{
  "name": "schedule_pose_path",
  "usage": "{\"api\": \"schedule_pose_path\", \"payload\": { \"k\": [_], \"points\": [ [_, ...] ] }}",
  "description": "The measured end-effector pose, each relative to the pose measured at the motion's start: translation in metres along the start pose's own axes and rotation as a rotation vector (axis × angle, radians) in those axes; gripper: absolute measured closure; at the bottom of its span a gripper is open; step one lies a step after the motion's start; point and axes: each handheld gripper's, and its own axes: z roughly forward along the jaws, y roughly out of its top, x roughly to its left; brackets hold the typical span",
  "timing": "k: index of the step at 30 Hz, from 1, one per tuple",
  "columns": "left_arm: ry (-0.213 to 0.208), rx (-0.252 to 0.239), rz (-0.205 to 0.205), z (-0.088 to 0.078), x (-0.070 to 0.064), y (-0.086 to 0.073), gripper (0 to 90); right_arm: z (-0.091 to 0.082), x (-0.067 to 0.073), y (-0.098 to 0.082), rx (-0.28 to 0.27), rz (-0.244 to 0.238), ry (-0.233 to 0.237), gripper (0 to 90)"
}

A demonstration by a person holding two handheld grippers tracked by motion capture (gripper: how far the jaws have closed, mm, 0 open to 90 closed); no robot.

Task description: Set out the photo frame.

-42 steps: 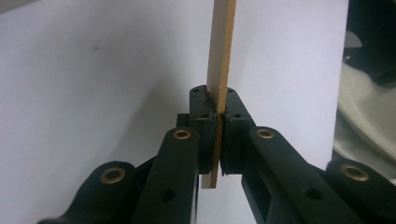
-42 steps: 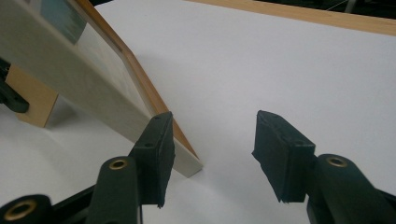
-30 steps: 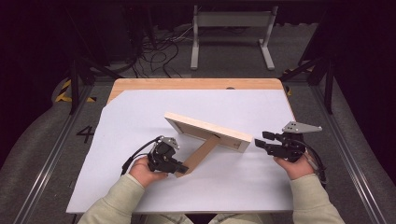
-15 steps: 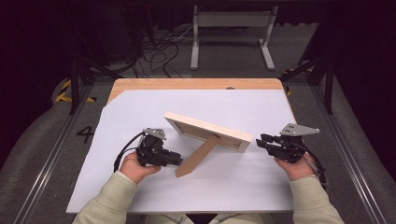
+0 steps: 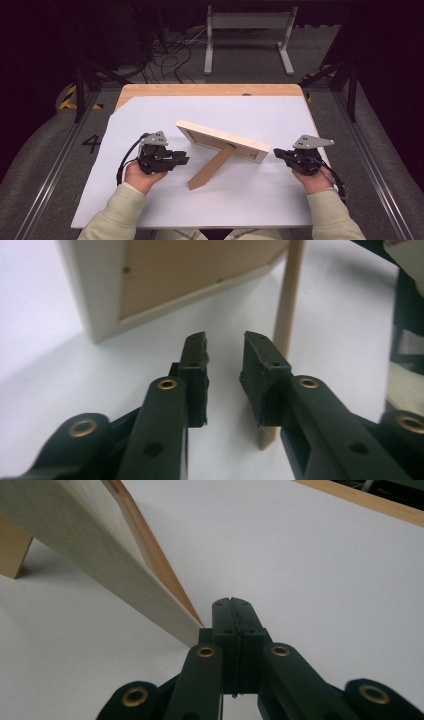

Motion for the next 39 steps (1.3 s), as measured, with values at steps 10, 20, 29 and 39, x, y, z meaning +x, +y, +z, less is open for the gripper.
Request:
{"api": "schedule_pose_path", "payload": {
  "k": [10, 20, 29, 39],
  "points": [
    [0.131, -0.056, 0.025, -0.010, 0.007, -0.011, 62.3, 0.018, 0.005, -0.003, 0.044, -0.027, -0.008, 90.0],
    [0.190, -0.066, -0.013, -0.022, 0.015, -0.024, 59.4, 0.038, 0.006, -0.006, 0.088, -0.050, -0.008, 90.0],
    [0.225, -0.091, -0.020, -0.029, 0.015, -0.031, 57.2, 0.053, 0.009, -0.005, 0.090, -0.093, -0.005, 90.0],
    [0.238, -0.113, -0.041, -0.037, 0.016, -0.036, 56.9, 0.055, 0.010, -0.003, 0.099, -0.120, -0.008, 90.0]
  ]
}}
